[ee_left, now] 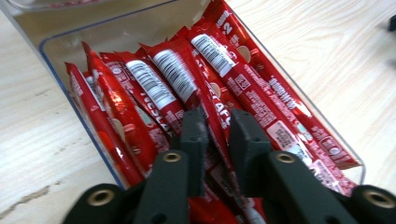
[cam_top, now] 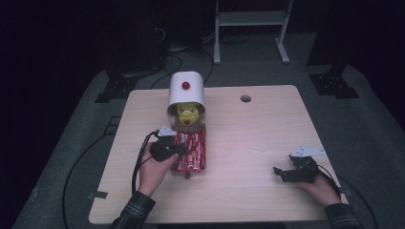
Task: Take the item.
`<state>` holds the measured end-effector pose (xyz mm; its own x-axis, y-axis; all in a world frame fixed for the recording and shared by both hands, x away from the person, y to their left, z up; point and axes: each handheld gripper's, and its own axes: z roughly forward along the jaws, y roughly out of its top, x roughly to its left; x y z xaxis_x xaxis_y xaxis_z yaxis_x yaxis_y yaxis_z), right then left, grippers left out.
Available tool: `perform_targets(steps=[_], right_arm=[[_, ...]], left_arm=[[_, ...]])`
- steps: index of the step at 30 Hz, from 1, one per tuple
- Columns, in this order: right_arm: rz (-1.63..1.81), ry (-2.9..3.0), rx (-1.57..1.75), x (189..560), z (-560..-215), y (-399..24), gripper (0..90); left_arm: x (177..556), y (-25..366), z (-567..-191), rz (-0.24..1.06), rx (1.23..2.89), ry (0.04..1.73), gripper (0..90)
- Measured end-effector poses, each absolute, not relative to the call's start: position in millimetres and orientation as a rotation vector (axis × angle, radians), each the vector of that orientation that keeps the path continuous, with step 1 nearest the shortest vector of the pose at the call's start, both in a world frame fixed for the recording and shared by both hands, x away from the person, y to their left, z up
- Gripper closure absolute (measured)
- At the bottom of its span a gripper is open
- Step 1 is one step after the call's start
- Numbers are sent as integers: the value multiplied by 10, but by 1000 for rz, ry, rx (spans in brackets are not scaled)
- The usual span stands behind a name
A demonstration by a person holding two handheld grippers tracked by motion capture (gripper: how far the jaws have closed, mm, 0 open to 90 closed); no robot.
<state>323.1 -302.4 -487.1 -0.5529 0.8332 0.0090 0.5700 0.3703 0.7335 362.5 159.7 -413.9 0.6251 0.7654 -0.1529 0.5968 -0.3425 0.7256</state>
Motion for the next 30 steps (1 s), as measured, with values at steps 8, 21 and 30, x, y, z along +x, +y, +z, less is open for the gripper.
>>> perform_targets(steps=[8, 21, 30], right_arm=[[999, 2273, 1225, 3231, -4871, -3024, 115], [999, 2273, 1225, 3231, -4871, -3024, 115], [999, 2273, 1225, 3231, -4871, -3024, 115]], left_arm=[[3635, 1621, -4141, 217, 2024, 1072, 864], [3575, 1643, -3990, 224, 1978, 1013, 874], [3534, 1720, -3914, 225, 1952, 1008, 877]])
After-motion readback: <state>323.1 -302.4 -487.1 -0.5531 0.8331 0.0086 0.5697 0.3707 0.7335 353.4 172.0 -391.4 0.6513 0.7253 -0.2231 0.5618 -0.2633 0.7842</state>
